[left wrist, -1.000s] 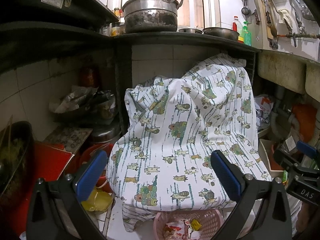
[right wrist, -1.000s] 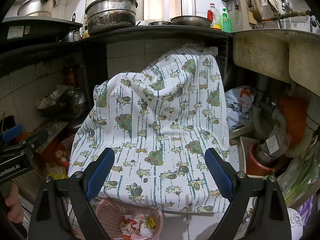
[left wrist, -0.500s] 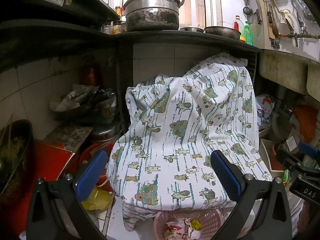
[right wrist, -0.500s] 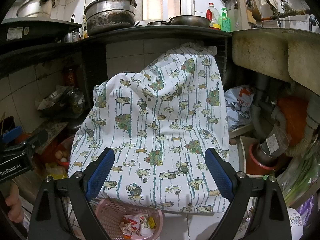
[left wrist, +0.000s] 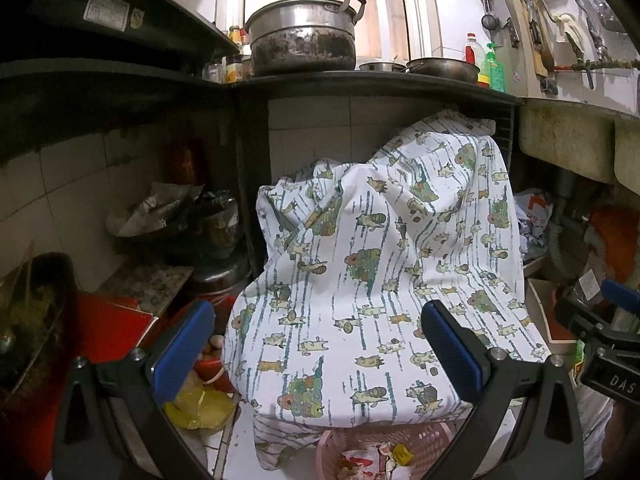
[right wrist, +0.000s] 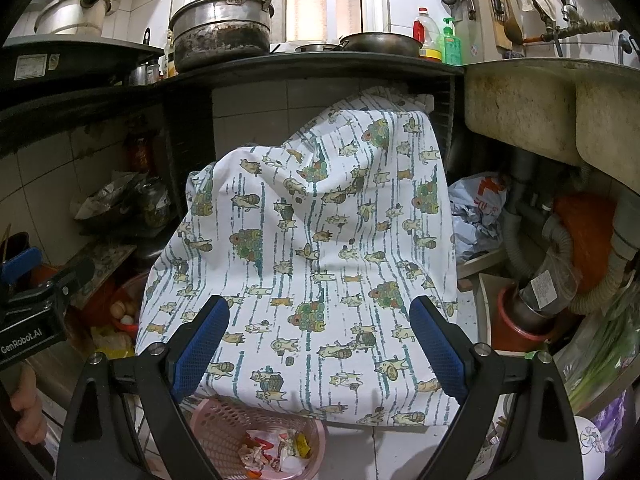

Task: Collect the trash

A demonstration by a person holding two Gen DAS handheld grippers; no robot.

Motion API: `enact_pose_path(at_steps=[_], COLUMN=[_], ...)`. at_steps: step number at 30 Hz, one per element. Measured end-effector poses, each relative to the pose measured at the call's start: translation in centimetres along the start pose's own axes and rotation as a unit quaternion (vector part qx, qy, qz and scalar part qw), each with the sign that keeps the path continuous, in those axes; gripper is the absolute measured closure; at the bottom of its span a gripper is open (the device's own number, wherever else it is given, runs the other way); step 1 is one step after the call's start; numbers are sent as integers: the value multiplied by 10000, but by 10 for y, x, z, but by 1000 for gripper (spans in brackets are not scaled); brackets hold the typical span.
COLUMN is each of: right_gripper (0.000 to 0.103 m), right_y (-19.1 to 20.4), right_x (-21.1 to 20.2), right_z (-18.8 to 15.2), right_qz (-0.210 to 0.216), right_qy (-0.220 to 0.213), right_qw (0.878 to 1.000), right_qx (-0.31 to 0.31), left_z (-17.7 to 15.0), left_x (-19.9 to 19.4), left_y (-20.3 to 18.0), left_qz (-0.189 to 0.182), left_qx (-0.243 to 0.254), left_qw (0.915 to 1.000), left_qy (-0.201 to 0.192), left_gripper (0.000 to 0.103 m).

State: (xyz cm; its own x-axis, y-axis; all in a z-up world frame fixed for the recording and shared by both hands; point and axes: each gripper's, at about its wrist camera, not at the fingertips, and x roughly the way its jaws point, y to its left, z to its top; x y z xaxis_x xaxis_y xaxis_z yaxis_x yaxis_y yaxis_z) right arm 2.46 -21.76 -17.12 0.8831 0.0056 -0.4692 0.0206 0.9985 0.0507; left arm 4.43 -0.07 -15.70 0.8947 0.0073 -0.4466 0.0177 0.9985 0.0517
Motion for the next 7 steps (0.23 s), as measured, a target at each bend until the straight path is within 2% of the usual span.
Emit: enact_pose_path(at_steps=[7], right_gripper=[10], right_y=[-1], right_x=[0], right_z=[0], right_qz=[14], right_qy=[-8], right_qw=[10000], right_qx=[-17], left_z=[1], left_x=[-1], left_y=[2], left_qz=[-46], left_qx=[-27], left_qw=[10000], left_qy=[-17], left_gripper=[0])
